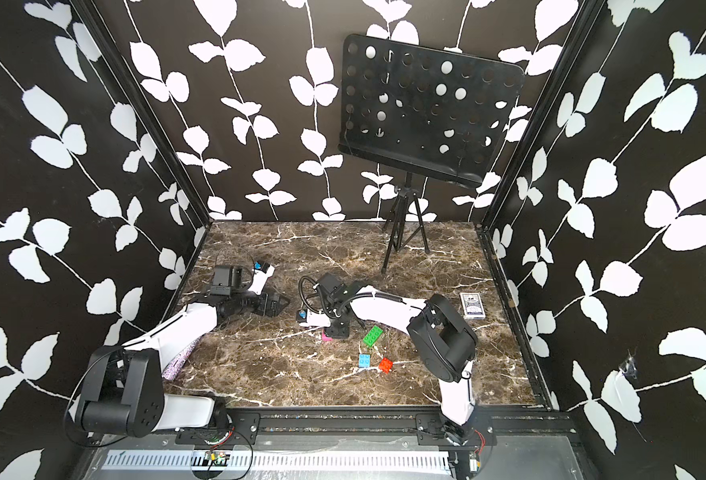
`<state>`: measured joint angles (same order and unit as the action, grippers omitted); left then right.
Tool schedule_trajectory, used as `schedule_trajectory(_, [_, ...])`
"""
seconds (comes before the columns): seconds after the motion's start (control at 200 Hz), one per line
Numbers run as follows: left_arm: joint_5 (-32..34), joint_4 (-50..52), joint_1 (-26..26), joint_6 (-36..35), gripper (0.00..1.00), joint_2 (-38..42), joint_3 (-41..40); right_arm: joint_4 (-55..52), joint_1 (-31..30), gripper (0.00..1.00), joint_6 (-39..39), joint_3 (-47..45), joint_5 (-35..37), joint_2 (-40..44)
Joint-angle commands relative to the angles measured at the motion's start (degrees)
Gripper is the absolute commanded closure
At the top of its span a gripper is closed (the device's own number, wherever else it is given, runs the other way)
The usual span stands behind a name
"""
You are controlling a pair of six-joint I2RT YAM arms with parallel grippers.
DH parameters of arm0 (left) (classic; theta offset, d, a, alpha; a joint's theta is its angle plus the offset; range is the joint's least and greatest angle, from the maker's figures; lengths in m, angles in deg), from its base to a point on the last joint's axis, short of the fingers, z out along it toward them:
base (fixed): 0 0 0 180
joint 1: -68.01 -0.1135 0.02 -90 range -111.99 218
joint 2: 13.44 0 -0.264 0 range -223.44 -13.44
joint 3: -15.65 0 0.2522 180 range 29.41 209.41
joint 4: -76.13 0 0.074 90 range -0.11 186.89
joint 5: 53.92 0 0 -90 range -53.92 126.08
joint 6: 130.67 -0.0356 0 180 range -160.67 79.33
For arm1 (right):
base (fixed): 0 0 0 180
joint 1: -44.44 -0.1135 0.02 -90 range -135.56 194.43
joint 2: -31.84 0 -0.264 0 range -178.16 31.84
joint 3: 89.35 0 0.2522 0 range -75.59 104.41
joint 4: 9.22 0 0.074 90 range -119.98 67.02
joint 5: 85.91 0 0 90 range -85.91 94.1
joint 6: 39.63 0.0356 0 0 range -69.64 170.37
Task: Assemble the letter y with lego
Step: Assemble the lego brick with the lego brick.
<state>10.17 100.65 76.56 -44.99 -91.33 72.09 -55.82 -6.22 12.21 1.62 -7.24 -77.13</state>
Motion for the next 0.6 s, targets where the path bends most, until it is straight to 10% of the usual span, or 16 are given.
schedule_trajectory(0.0, [-0.1,0.0,0.1,-0.8,0.08,0.9,-0.4,-3.3,-0.8,0.78,-2.1,-0.1,0.4,-2.3])
schedule_trajectory(0.595, [-0.1,0.0,0.1,-0.8,0.08,0.8,-0.5,-14.6,-1.5,0.80,-5.6,5.5,4.1,-9.3])
